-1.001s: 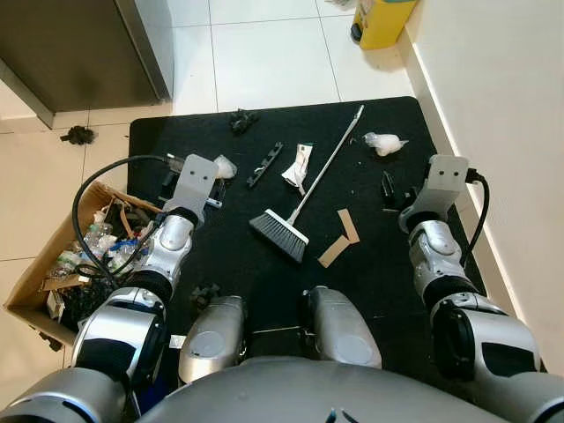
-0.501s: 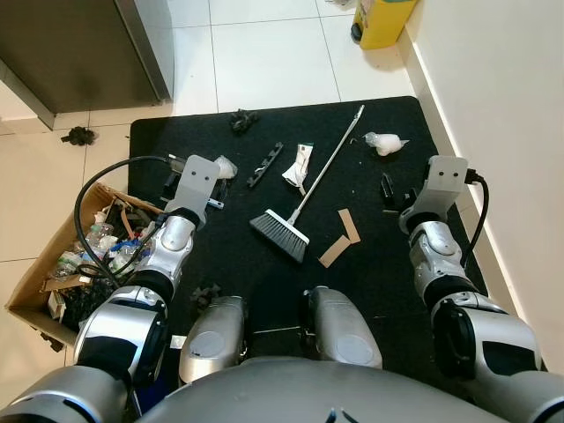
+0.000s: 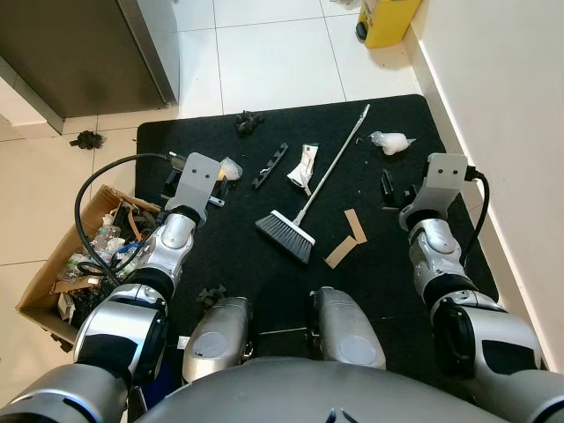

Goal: Sweep floor

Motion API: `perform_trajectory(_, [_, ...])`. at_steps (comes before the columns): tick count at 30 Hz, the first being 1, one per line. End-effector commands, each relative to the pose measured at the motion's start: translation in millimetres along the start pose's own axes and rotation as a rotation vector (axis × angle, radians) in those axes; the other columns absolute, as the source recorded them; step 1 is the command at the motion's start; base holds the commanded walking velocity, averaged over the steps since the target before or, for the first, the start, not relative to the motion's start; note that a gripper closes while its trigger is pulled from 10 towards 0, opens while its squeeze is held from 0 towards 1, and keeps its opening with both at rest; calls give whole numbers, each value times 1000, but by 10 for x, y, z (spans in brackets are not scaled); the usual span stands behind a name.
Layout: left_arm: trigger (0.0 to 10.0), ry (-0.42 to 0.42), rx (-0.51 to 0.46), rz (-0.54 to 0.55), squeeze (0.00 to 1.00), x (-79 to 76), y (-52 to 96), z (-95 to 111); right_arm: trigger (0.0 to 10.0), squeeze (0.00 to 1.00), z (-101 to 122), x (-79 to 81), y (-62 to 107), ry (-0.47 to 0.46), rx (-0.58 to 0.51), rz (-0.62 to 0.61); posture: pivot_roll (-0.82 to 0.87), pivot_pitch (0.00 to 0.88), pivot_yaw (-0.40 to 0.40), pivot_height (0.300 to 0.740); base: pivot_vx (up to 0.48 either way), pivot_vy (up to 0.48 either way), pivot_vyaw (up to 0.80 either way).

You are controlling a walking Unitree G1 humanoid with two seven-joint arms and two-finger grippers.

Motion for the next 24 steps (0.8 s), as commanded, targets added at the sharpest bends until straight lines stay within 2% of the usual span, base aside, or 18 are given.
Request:
perform_trajectory(1, [10000, -20, 6, -7, 0, 11, -1, -8, 10000, 0, 18, 20, -9, 7, -9, 3, 32, 0, 11, 740, 0, 0, 0])
perform_trajectory(24, [10000, -17, 7, -19, 0, -34, -36, 22, 10000, 0, 34, 1, -37, 30, 5, 18, -29, 0, 24, 740, 0, 0, 0])
Point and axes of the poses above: a point about 5 cm out from each wrist's last joint towards the gripper, its own y axis pointing back from the gripper into the wrist, its own z axis along the axis of the wrist's last joint, x = y × z, the point moved 2 cm from there along -y, pointing out of the wrist towards the gripper, and after that the axes turned 12 degrees about y, right-handed, at the moved point
